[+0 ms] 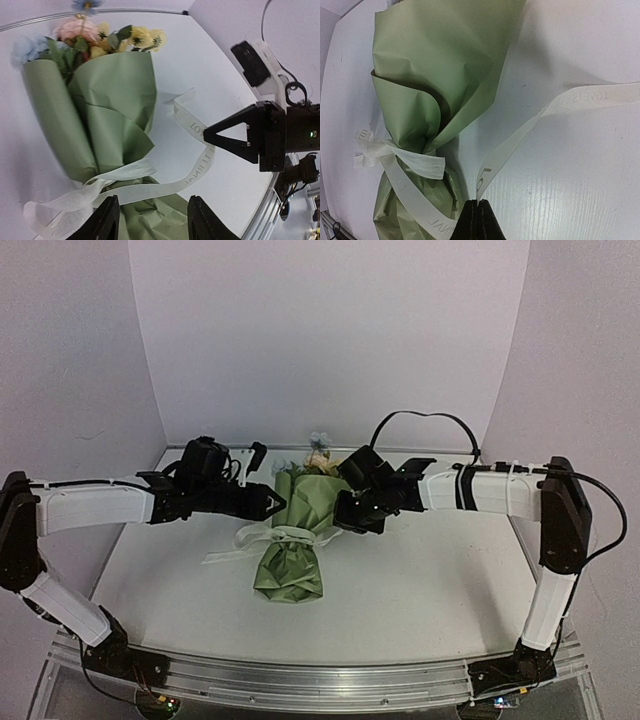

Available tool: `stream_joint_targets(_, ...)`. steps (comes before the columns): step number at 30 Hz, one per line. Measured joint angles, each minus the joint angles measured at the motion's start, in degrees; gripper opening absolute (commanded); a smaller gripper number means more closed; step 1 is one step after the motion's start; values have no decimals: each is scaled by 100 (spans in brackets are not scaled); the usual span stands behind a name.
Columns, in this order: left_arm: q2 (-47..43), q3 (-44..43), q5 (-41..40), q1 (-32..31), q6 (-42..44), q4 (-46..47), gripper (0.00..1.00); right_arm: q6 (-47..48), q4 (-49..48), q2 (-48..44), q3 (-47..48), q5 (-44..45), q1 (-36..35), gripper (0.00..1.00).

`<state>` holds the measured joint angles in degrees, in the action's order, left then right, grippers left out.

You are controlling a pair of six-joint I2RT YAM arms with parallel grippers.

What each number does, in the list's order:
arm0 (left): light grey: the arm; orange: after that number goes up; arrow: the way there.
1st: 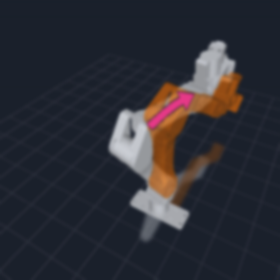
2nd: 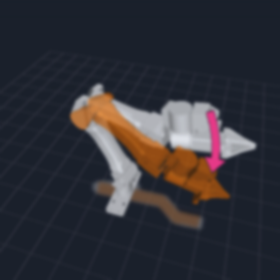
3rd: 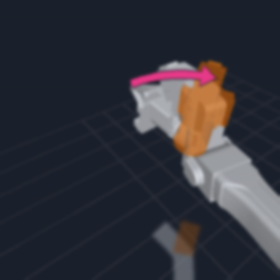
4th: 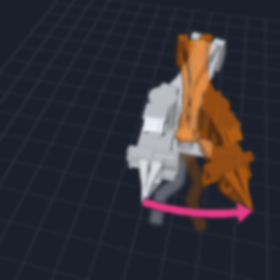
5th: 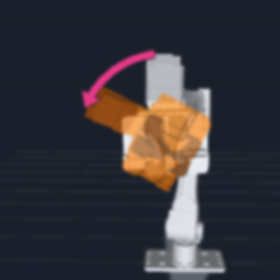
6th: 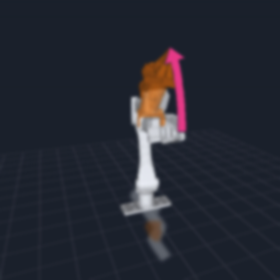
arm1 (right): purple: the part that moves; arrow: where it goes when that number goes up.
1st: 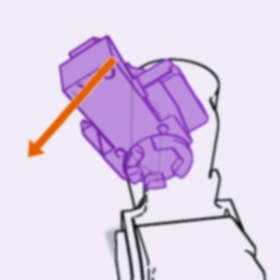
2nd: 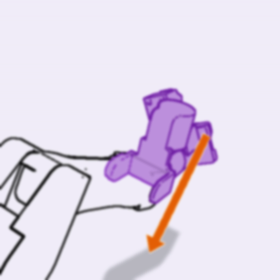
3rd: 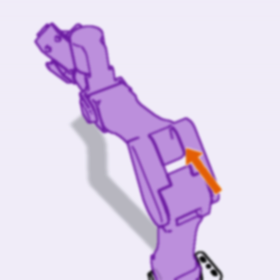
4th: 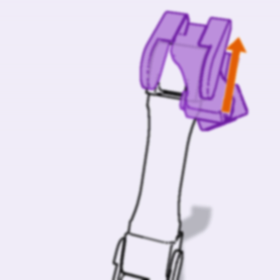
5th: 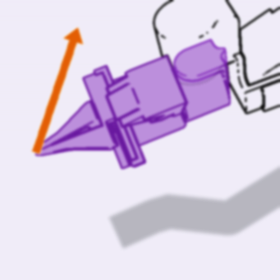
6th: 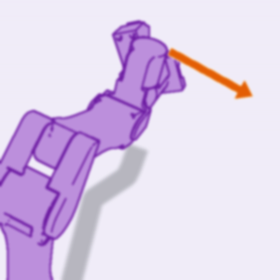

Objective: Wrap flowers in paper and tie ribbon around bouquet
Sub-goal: Cross the half-tied ribbon over the folded bouquet.

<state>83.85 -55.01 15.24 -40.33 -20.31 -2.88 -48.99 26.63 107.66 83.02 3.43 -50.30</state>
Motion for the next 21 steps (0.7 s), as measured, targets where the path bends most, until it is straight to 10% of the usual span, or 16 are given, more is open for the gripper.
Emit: stream_joint_targets(21,1293,-419,681,-490,685,-51,53,-405,0,0,398,-440,1,0)
